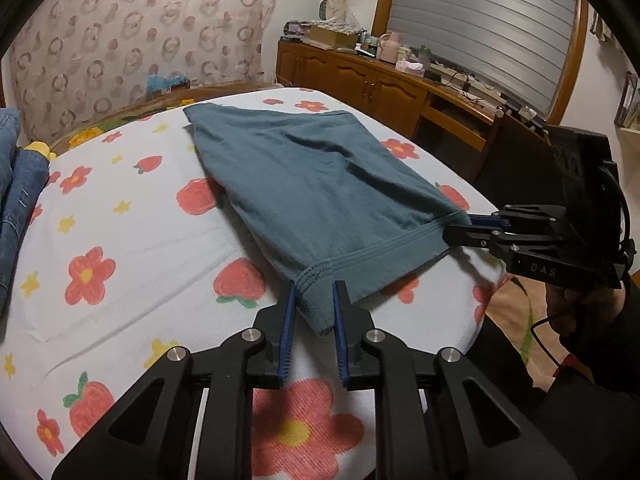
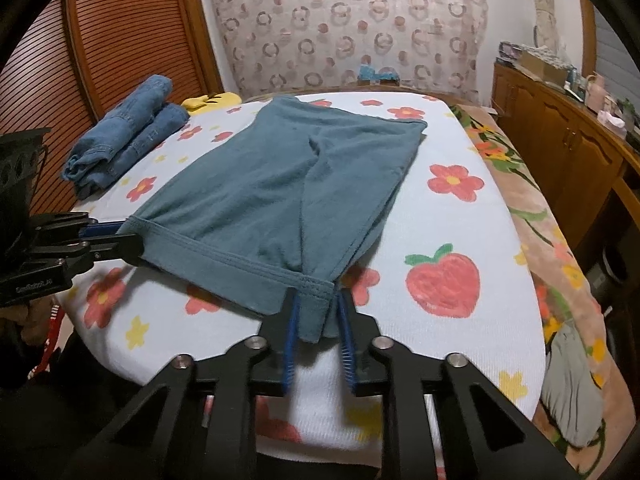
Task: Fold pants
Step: 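Grasp the shorts' hem with the left gripper while the right gripper grasps it too, then lift the hem with both grippers and fold it over toward the waistband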
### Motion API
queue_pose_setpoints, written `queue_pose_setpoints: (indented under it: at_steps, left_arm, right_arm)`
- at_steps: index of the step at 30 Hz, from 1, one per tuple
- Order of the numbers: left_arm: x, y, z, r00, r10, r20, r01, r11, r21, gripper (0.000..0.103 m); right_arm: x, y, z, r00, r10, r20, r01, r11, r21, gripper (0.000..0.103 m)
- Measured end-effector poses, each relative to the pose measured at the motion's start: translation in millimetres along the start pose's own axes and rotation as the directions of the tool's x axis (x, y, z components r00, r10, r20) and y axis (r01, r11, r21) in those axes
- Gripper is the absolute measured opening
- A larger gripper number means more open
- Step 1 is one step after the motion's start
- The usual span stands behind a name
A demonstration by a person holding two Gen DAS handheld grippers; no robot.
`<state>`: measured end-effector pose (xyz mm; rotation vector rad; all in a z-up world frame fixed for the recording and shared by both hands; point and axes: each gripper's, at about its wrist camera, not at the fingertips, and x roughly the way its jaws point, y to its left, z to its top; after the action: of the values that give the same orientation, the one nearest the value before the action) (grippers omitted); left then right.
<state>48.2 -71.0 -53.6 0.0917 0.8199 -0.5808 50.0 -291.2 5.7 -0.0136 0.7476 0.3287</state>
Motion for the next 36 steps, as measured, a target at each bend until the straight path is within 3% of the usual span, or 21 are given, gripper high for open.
queue_pose_setpoints:
  at_steps: [10, 24, 36]
  left_arm:
    - [-23, -7, 3, 0.999, -0.010, 0.048, 0.010, 1.000, 0.006, 0.017]
    - [-67, -22, 27, 0.989, 0.014, 0.144, -0.021, 0.999, 0.048, 0.017]
    - [-85, -33, 32, 0.985, 0.014, 0.174, -0.027, 0.997, 0.074, 0.017]
  right_arm:
    - [-20, -6, -2, 0.997, 0.074, 0.032, -0.075, 0.997, 0.015, 0.012]
    - [-61, 0, -1, 0.987, 0.083, 0.140, -0.082, 0.997, -0.011, 0.012]
    - [-82, 4, -5, 0.979, 0.087, 0.186, -0.081, 0.996, -0.037, 0.012]
